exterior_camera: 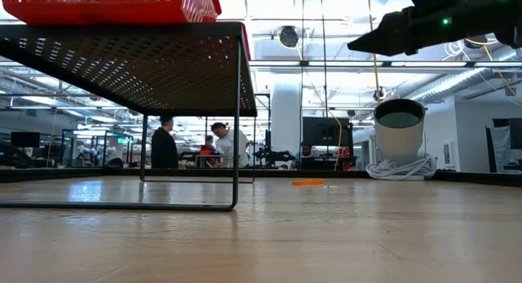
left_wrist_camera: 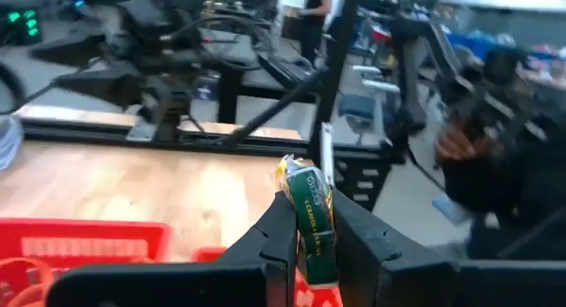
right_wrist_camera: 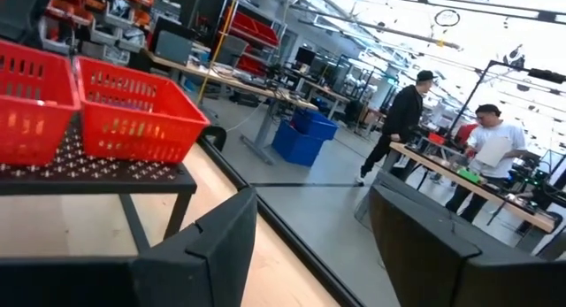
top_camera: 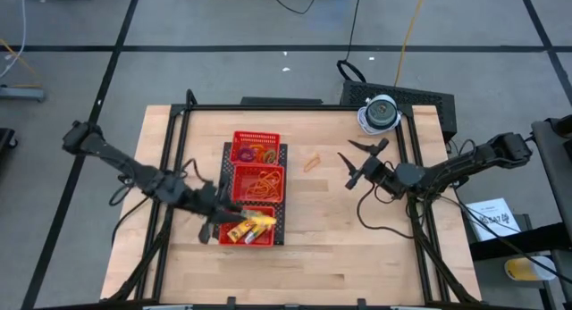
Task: Pick & Place Office Desk Supplies
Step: Put the yellow pack of crayon into the bottom red basket on the shelf, then put the orange rubber band into the middle red basket on the shelf
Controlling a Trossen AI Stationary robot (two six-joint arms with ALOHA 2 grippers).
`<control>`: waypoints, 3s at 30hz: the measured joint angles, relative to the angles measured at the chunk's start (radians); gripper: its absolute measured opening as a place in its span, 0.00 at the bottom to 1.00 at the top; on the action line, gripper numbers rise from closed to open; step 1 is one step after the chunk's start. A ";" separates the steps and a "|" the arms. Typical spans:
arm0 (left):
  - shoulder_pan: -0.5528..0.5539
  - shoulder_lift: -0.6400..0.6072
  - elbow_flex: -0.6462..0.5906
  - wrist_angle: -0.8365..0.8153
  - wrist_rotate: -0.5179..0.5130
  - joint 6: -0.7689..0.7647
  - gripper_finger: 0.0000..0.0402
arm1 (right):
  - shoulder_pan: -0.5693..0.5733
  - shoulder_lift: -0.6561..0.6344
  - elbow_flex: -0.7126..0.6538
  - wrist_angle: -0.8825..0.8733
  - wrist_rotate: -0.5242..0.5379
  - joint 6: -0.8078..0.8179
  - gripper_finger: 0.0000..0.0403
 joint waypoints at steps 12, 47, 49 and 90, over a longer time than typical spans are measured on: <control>-0.121 0.005 -0.020 -0.013 -0.116 0.135 0.23 | -0.009 0.001 0.000 -0.006 -0.022 0.023 0.51; -0.020 -0.044 -0.020 0.082 -0.581 0.343 0.41 | -0.396 0.418 0.082 -0.177 -0.714 0.444 0.49; -0.004 -0.043 -0.020 0.076 -0.581 0.331 0.41 | -0.420 0.492 0.105 -0.175 -0.730 0.440 0.48; 0.081 -0.040 -0.020 -0.023 -0.571 0.153 0.41 | -0.495 0.726 0.220 -0.391 -1.019 0.282 0.00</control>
